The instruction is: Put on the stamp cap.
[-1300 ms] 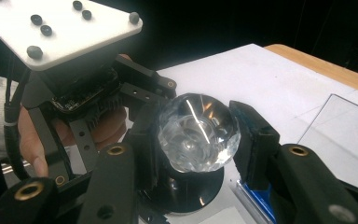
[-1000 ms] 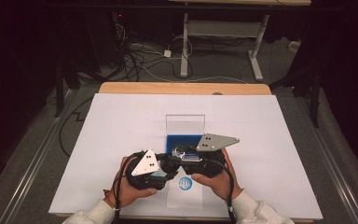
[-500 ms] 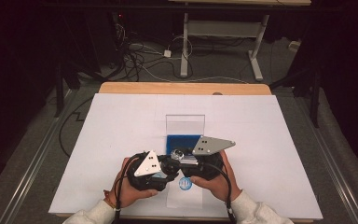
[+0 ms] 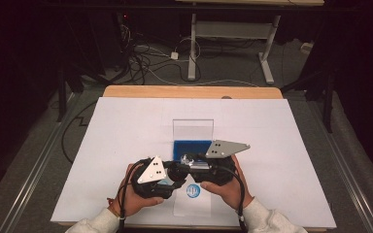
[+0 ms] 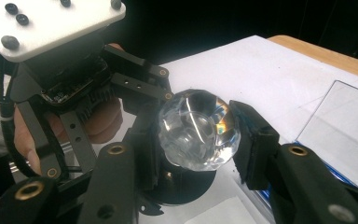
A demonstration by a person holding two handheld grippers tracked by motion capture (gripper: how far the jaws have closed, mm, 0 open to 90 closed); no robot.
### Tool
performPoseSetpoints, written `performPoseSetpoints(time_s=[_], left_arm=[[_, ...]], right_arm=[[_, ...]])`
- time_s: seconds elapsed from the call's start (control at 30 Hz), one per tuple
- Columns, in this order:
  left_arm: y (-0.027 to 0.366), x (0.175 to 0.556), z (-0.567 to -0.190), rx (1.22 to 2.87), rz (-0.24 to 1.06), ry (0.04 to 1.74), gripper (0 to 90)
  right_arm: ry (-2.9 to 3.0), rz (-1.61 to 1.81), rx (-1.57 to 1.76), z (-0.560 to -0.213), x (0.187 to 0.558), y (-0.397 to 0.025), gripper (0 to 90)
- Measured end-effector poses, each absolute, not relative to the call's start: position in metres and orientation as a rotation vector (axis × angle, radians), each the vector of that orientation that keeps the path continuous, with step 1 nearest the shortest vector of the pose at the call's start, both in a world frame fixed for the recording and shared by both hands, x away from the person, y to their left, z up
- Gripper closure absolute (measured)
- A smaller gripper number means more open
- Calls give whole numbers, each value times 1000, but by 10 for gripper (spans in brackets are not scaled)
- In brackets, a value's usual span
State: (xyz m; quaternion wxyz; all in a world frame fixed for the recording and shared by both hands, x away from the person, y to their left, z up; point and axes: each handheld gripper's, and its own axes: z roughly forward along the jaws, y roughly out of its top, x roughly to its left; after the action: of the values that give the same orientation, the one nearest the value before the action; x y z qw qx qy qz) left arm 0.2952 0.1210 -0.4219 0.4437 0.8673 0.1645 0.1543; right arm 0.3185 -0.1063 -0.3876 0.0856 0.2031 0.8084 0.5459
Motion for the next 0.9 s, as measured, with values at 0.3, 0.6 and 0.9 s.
performPoseSetpoints(time_s=[0.3,0.6,0.9], left_arm=[[123,296,-422,2155,378,408,367],[122,298,-430,2170,370,413,366],[122,298,-432,2159,366,404,364]], right_arm=[[2416,1590,592,-389,318,-105,573],[2442,1547,597,-395,319,-103,573],[2443,1539,586,-394,317,-102,573]])
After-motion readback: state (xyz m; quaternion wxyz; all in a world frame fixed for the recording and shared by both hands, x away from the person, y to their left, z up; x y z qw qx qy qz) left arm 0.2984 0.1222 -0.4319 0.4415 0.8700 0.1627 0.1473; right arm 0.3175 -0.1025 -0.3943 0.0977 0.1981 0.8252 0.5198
